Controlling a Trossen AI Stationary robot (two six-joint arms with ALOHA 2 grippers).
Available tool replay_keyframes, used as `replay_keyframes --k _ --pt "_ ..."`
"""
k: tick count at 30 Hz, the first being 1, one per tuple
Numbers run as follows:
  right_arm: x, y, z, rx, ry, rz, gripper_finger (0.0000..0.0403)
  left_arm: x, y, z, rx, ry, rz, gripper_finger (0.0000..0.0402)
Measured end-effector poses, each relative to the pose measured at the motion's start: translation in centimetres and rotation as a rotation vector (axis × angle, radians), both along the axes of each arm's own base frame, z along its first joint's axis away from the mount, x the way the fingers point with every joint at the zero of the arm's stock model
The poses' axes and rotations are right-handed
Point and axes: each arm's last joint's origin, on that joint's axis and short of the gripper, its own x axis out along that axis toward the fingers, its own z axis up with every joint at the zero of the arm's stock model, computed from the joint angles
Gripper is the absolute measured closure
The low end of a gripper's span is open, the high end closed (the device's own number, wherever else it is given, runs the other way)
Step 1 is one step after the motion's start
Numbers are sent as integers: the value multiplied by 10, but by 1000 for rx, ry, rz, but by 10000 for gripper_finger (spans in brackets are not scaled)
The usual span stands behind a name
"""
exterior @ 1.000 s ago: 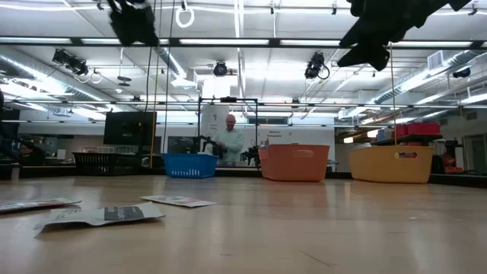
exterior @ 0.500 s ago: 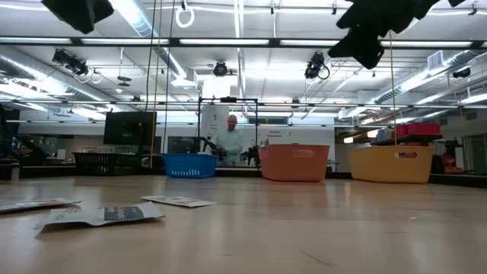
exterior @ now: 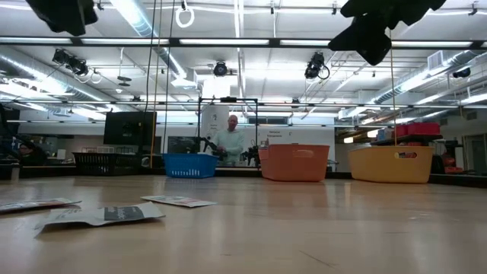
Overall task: Pick & Place First Aid Supplies
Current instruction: Put the ointment pack into the blue bin
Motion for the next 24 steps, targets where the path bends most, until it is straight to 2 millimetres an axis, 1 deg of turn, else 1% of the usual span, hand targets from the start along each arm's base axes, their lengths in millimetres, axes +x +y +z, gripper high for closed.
replay_keyframes --k 3,8,15,18,21,24 --pt "-2 5 0 -3 -3 -6 174 1 -1 0 -80 25 62 127" --pt "-4 10 0 -8 -11 9 174 3 -10 -10 -171 106 129 127" --pt "-6 13 0 4 -9 17 174 17 -32 -36 -216 195 138 127" --pt "-6 14 0 13 -7 11 174 20 -39 -47 -241 254 199 127" --pt "-6 13 0 -5 -16 -21 174 24 -46 -54 -257 288 271 127" --pt "-5 12 0 -16 -20 -44 174 30 -51 -59 -237 301 276 132"
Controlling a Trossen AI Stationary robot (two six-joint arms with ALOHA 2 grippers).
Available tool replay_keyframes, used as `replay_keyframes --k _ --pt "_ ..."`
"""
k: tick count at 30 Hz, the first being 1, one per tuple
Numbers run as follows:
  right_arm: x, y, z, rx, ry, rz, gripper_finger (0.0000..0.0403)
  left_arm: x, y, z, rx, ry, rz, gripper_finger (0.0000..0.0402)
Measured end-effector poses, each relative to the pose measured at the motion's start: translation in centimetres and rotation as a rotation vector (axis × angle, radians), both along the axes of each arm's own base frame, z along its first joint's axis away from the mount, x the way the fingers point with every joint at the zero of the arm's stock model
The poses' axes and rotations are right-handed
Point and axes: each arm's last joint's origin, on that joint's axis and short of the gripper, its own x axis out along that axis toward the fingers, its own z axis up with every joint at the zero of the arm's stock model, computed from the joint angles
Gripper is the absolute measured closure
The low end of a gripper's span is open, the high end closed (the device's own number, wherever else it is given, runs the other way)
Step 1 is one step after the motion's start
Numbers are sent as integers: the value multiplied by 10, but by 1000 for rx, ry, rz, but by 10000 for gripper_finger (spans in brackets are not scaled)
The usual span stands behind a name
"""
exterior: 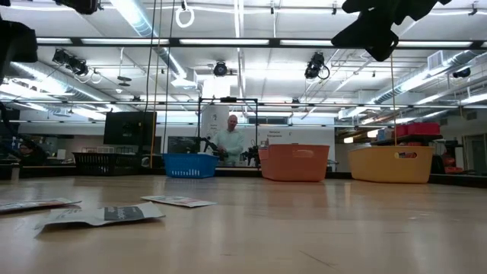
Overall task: Pick & Place First Aid Supplies
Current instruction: Put the ointment pack into the blue bin
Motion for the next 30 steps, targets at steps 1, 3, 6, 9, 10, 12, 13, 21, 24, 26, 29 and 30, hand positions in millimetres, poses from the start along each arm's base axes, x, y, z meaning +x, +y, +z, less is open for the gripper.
replay_keyframes --k 1,3,6,9,10,12,13,21,24,26,29,30 --pt "0 0 0 8 0 -9 174 1 -1 -2 10 13 -3 135" --pt "0 0 0 50 3 -36 174 3 -3 -5 24 25 3 142" --pt "0 -1 0 92 5 -77 174 8 -1 -9 62 10 36 155" --pt "0 -1 -1 115 11 -113 174 14 3 -14 95 2 92 167" --pt "0 -1 -1 121 14 -118 174 16 4 -16 97 2 101 170" --pt "-1 -2 -2 134 26 -130 174 20 5 -19 93 7 108 176" --pt "-1 -2 -2 140 32 -135 174 22 5 -21 84 10 105 179" --pt "-2 -2 -4 132 50 -131 174 36 -6 -41 52 -17 98 191" --pt "-2 -2 -3 134 45 -123 174 42 -7 -42 52 -59 41 189" --pt "-2 -1 -3 126 41 -100 174 45 -9 -42 42 -88 25 188" --pt "-1 0 -2 126 42 -63 174 49 -5 -41 -39 -52 27 186" --pt "-1 0 -2 120 42 -53 174 51 -3 -42 -77 -19 17 186"
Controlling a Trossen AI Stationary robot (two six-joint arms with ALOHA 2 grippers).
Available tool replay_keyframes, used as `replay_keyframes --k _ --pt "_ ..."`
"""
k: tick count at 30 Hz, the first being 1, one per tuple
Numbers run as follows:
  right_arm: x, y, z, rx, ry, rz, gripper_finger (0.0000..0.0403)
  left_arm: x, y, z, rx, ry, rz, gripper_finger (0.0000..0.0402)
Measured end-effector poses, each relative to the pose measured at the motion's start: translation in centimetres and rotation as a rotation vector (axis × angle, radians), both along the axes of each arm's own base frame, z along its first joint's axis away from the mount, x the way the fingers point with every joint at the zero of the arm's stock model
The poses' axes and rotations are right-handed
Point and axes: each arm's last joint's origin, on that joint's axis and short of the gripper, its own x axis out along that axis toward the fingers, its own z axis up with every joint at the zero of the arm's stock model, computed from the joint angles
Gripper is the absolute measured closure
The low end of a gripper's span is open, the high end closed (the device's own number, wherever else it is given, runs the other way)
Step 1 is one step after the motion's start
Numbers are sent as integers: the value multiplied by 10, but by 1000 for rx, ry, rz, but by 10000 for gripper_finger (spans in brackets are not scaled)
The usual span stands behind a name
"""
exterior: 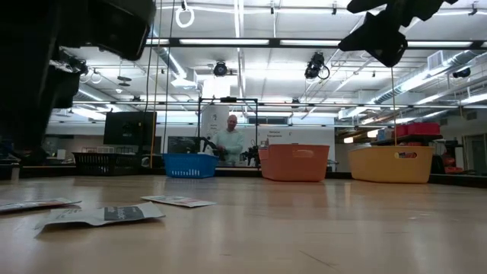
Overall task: Pick & Place First Aid Supplies
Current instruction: Put the ointment pack into the blue bin
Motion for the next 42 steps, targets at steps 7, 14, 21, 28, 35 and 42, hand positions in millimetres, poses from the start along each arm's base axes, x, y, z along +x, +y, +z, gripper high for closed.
replay_keyframes --k 7,14,21,28,35,42 --pt "0 0 0 -84 -11 55 174 5 8 0 -128 90 60 175" --pt "0 0 0 -103 -13 68 174 18 11 20 -175 93 122 155" --pt "0 1 0 -111 -13 98 174 21 13 61 -57 159 133 172" --pt "0 1 0 -120 -14 118 174 16 19 62 12 254 214 162" --pt "0 1 0 -132 -15 125 174 27 13 25 26 391 218 92" --pt "0 1 0 -132 -14 127 174 35 4 -18 33 521 327 68"
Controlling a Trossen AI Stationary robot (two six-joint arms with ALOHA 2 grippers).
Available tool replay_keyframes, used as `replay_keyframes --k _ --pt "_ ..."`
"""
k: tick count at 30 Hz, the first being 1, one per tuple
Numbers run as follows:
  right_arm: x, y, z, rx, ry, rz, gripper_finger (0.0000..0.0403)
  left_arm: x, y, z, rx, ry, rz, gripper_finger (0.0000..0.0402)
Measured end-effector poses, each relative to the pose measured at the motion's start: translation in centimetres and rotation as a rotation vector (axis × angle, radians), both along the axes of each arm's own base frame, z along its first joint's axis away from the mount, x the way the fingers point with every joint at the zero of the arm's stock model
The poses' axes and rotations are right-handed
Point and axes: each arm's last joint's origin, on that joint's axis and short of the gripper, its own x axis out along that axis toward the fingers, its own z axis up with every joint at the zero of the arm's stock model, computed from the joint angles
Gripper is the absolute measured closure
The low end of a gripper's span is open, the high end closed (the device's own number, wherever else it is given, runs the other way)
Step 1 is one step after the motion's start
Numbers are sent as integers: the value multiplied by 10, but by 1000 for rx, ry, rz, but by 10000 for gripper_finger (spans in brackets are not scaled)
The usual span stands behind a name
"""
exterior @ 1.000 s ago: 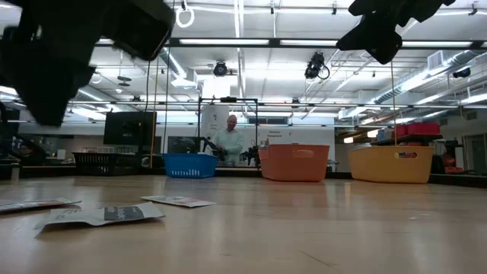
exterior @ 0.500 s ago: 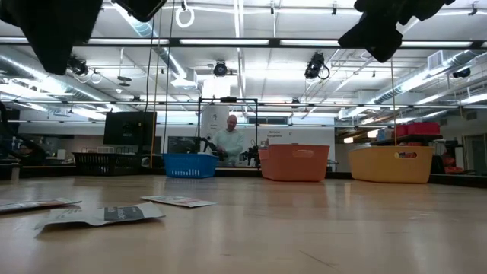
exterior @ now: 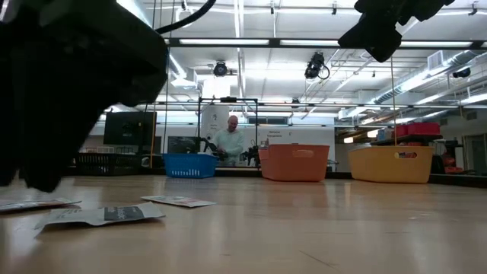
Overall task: Pick & Place First Aid Supplies
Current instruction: Put the ointment pack into the blue bin
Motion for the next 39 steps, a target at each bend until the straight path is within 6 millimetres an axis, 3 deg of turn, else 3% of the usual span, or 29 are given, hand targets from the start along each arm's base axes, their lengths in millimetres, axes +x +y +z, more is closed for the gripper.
replay_keyframes --k 8,22,39 --pt "0 1 0 20 3 8 174 0 1 -3 109 -40 21 67" --pt "0 1 0 53 12 9 174 -11 0 -19 123 -14 -20 69" --pt "0 1 0 51 11 9 174 -10 -2 -20 85 -15 -31 206"
